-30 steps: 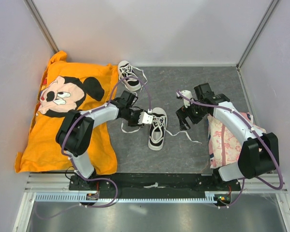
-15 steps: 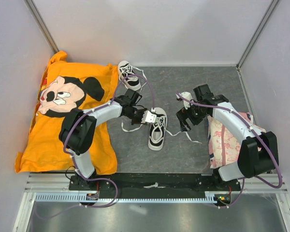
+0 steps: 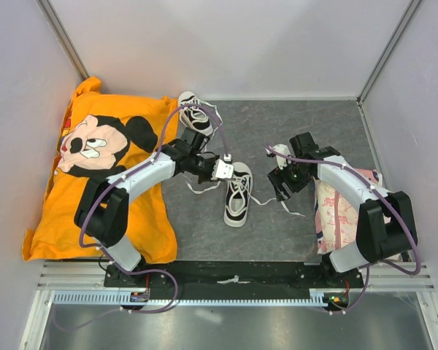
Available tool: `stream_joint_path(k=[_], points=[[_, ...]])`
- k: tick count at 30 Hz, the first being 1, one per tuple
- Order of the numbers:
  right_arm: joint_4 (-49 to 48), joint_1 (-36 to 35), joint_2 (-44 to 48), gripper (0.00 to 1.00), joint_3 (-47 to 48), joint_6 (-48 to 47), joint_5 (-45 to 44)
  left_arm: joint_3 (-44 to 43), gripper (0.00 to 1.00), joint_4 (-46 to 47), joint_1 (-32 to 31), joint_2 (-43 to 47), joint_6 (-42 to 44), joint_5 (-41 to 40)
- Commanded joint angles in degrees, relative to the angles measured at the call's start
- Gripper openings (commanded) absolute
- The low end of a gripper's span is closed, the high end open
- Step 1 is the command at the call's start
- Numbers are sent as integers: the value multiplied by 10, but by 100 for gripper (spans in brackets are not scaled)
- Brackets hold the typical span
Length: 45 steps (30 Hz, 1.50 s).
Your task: Tie the shoes
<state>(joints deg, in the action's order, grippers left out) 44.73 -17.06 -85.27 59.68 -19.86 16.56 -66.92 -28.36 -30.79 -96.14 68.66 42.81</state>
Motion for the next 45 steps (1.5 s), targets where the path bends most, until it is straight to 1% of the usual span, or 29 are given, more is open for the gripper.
stream_joint_path(k=[1,2,6,11,16,21,24,27,30,31,34,38,41,42,43,45], points=[[-32,1,-17,79,-11,16,-28,0,2,34,-2,32,-69,61],[-39,0,-20,76,-15,18,-30,2,2,37,-2,35,-72,68],[-56,-1,-33,71,-25,21,-38,20,2,77,-2,46,-103,82],[-65,-3,-55,63,-34,20,-35,38,2,156,-2,51,-194,78],[-68,-15,-64,62,-34,18,-30,42,2,212,-3,46,-292,59],[-79,-32,-74,61,-37,17,-45,49,2,230,-4,46,-327,52],[-88,-38,-90,56,-36,25,-84,51,1,232,-5,46,-331,52],[-84,-38,-99,45,-38,29,-106,54,2,234,-4,46,-331,52],[-76,-34,-98,9,-35,33,-121,57,2,236,-4,46,-326,54],[-76,-32,-96,0,-32,35,-119,57,2,235,-4,46,-324,58],[-77,-23,-83,0,9,38,-108,61,2,237,-5,48,-317,63],[-104,-19,-78,0,100,39,-87,69,2,242,-5,56,-301,75],[-114,-22,-103,0,176,38,-66,78,2,245,-9,65,-280,77],[-116,-22,-128,0,196,39,-60,85,2,248,-10,68,-272,77],[-113,-24,-140,0,235,39,-40,89,2,252,-11,69,-268,78],[-114,-33,-176,0,272,49,-24,94,2,256,-13,72,-260,77]])
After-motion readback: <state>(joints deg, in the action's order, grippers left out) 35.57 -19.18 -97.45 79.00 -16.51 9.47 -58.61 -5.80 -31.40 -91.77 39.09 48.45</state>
